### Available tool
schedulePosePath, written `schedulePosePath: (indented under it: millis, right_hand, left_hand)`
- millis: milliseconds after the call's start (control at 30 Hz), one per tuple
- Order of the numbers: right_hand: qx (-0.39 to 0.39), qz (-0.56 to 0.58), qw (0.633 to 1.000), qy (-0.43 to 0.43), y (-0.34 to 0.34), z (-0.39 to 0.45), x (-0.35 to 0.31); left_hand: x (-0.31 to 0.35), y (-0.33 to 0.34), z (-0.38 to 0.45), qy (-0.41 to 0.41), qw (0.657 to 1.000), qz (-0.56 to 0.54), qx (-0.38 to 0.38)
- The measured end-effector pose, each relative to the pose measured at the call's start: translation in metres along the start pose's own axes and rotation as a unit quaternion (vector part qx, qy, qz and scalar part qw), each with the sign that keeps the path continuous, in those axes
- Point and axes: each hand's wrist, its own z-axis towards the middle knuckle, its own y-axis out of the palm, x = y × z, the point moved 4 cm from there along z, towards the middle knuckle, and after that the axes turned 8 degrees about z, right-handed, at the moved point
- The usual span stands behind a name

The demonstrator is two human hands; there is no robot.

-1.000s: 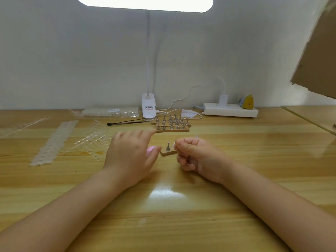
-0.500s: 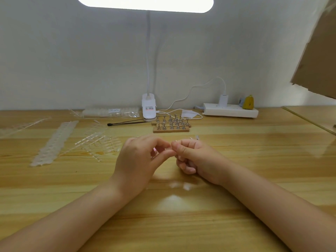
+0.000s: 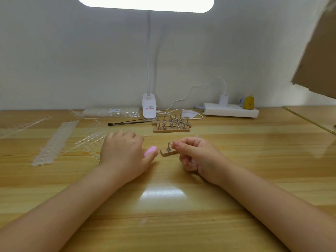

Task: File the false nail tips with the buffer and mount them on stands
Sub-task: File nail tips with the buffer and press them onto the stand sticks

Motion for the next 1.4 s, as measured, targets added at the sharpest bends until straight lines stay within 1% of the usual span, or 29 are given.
schedulePosePath:
  millis: [67, 133, 167, 200, 233, 267, 300, 367, 433, 467, 567, 600, 667, 733, 800, 867, 933, 1000, 1067, 1100, 1167, 1233, 1267, 1333, 1400]
  right_hand:
    - [0.011, 0.006, 1.0, 0.006, -0.001, 0.001, 0.0]
    - [0.007, 0.015, 1.0, 0.008, -0.001, 0.0, -0.001]
    - [0.003, 0.021, 1.0, 0.007, -0.001, 0.0, -0.001]
    - [0.0, 0.024, 1.0, 0.006, 0.0, 0.0, -0.001]
    - [-0.003, 0.025, 1.0, 0.003, 0.0, 0.0, -0.001]
    - [-0.003, 0.023, 1.0, 0.0, 0.0, -0.001, -0.001]
    - [-0.003, 0.022, 1.0, -0.004, 0.0, 0.0, -0.001]
    - [-0.009, 0.019, 1.0, -0.011, 0.0, 0.0, -0.001]
    - [-0.023, 0.017, 1.0, -0.014, 0.0, -0.001, -0.001]
    - [-0.031, 0.016, 0.999, -0.012, 0.0, -0.001, -0.001]
    - [-0.045, 0.02, 0.999, -0.006, 0.0, -0.002, -0.001]
    - [-0.044, 0.021, 0.999, -0.006, 0.0, -0.002, -0.001]
    - [-0.044, 0.019, 0.999, -0.008, 0.0, -0.002, -0.001]
    - [-0.046, 0.012, 0.999, -0.008, 0.0, -0.002, -0.001]
    - [-0.045, 0.012, 0.999, -0.004, -0.001, -0.002, -0.001]
    - [-0.048, 0.029, 0.998, -0.002, -0.002, -0.002, -0.002]
    - [-0.052, 0.035, 0.998, -0.003, -0.001, -0.003, -0.002]
    - [-0.057, 0.024, 0.998, -0.006, 0.0, -0.002, -0.002]
    - [-0.063, 0.012, 0.998, -0.006, 0.001, -0.002, -0.002]
    - [-0.066, 0.013, 0.998, -0.003, 0.001, -0.002, -0.003]
    - [-0.063, 0.037, 0.997, 0.008, 0.001, -0.002, -0.003]
    - [-0.059, 0.047, 0.997, 0.009, 0.0, -0.003, -0.003]
    - [-0.061, 0.041, 0.997, 0.007, 0.0, -0.003, -0.003]
    - [-0.07, 0.026, 0.997, 0.003, 0.001, -0.002, -0.002]
    - [-0.075, 0.018, 0.997, 0.002, 0.002, -0.002, -0.002]
  left_hand:
    - [0.0, 0.006, 0.001, 0.006, 0.999, 0.021, -0.033]
    - [0.001, 0.008, 0.002, 0.007, 1.0, -0.007, -0.024]
    - [0.001, 0.007, 0.001, 0.005, 0.999, -0.034, 0.001]
    - [0.001, 0.003, 0.0, 0.001, 0.996, -0.081, 0.044]
    - [0.002, -0.003, -0.002, 0.006, 0.985, -0.145, 0.098]
    - [0.005, -0.01, -0.004, 0.022, 0.966, -0.214, 0.145]
    - [0.009, -0.017, -0.006, 0.046, 0.946, -0.269, 0.174]
    - [0.02, -0.027, -0.011, 0.107, 0.919, -0.324, 0.198]
    - [0.028, -0.028, -0.014, 0.154, 0.917, -0.308, 0.202]
    - [0.028, -0.025, -0.015, 0.158, 0.923, -0.288, 0.202]
    - [0.018, -0.019, -0.013, 0.123, 0.94, -0.237, 0.212]
    - [0.016, -0.019, -0.013, 0.122, 0.937, -0.237, 0.225]
    - [0.021, -0.023, -0.015, 0.141, 0.921, -0.263, 0.251]
    - [0.029, -0.026, -0.016, 0.17, 0.914, -0.264, 0.256]
    - [0.03, -0.025, -0.017, 0.179, 0.927, -0.23, 0.238]
    - [0.024, -0.023, -0.015, 0.158, 0.937, -0.21, 0.23]
    - [0.02, -0.026, -0.015, 0.147, 0.93, -0.224, 0.25]
    - [0.027, -0.032, -0.018, 0.174, 0.913, -0.243, 0.279]
    - [0.035, -0.033, -0.02, 0.205, 0.909, -0.223, 0.287]
    - [0.035, -0.031, -0.02, 0.206, 0.915, -0.203, 0.282]
    - [0.028, -0.023, -0.016, 0.177, 0.931, -0.17, 0.272]
    - [0.02, -0.021, -0.014, 0.147, 0.935, -0.171, 0.275]
    - [0.02, -0.022, -0.014, 0.148, 0.929, -0.182, 0.286]
    - [0.027, -0.029, -0.019, 0.178, 0.909, -0.205, 0.315]
    - [0.033, -0.031, -0.021, 0.205, 0.905, -0.204, 0.311]
